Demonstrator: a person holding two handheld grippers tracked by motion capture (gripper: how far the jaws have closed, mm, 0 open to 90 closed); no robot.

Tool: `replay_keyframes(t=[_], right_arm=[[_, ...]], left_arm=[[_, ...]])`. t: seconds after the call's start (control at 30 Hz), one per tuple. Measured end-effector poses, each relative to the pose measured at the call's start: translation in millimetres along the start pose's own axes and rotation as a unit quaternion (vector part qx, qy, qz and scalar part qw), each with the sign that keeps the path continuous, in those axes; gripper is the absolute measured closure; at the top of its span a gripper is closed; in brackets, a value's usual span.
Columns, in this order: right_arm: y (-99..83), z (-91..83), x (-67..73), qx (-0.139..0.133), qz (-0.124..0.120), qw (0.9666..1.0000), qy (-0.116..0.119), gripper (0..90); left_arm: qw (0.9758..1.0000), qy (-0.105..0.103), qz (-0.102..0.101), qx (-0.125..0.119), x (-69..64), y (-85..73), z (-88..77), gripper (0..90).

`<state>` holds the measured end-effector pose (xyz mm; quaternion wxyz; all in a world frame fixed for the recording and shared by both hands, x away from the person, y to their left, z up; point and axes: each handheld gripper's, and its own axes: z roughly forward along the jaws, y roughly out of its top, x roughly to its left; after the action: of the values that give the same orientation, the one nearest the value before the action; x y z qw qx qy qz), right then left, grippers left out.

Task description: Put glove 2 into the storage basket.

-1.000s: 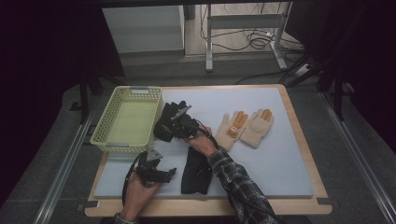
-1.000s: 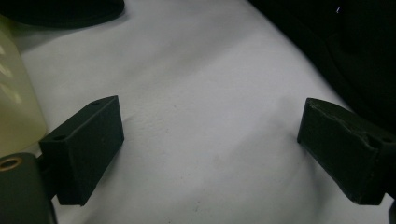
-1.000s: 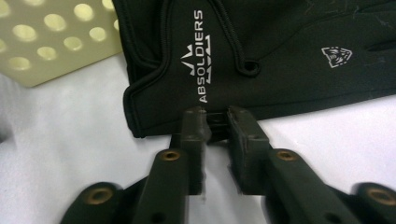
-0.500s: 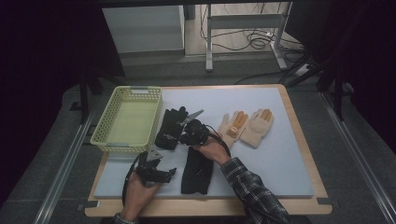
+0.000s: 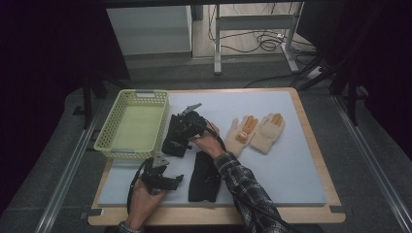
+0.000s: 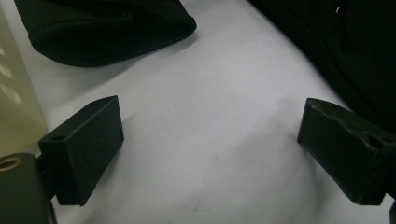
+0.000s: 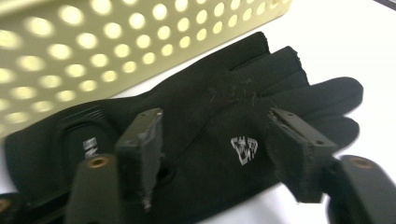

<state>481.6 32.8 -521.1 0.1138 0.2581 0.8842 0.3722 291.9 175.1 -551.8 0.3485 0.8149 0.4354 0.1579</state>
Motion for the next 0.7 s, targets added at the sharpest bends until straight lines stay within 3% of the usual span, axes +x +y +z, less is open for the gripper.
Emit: replay_keyframes(t=[0.03, 0.07, 0.1, 0.13, 0.17, 0.2, 0.27, 0.33, 0.5, 0.7], right_arm=[[0.2, 5.2, 0.2, 0.007, -0.007, 1.0000, -0.001, 32.6], [-1.2, 14.6, 2.1, 0.031, -0.018, 0.9993, -0.004, 38.8], [-1.2, 14.6, 2.1, 0.031, -0.018, 0.9993, -0.004, 38.8], [-1.5, 14.6, 0.0, 0.028, 0.004, 0.9994, 0.020, 48.5], [-1.5, 14.6, 0.0, 0.028, 0.004, 0.9994, 0.020, 48.5], [-0.8, 12.8, -0.5, 0.034, 0.009, 0.9991, 0.025, 63.3], [0.7, 10.9, 1.3, 0.046, 0.004, 0.9988, 0.014, 80.9], [-0.1, 10.1, 2.2, 0.046, 0.007, 0.9987, 0.019, 85.9], [-1.4, 7.6, 2.8, 0.044, 0.013, 0.9988, 0.020, 87.3], [-0.2, -10.0, 1.0, 0.027, 0.015, 0.9991, 0.031, 87.4]], left_arm=[[1.0000, 0.000, 0.000, 0.000, 0.0, 0.0, 0.0, 7.1], [1.0000, 0.000, 0.000, 0.000, 0.0, 0.0, 0.0, 7.1], [1.0000, 0.000, 0.000, 0.000, 0.0, 0.0, 0.0, 7.1], [1.0000, 0.000, -0.001, 0.000, -0.1, 0.0, 0.1, 7.2], [1.0000, 0.000, -0.001, 0.000, -0.1, 0.0, 0.1, 7.1], [1.0000, -0.001, 0.000, 0.000, -0.1, 0.0, 0.1, 7.1], [1.0000, 0.000, -0.001, 0.000, -0.1, 0.0, 0.1, 7.1], [1.0000, -0.001, -0.001, 0.000, -0.2, 0.0, 0.1, 7.1], [1.0000, 0.000, -0.001, 0.000, -0.1, 0.0, 0.1, 7.1], [1.0000, -0.001, 0.000, 0.000, 0.2, 0.0, 0.0, 7.2]])
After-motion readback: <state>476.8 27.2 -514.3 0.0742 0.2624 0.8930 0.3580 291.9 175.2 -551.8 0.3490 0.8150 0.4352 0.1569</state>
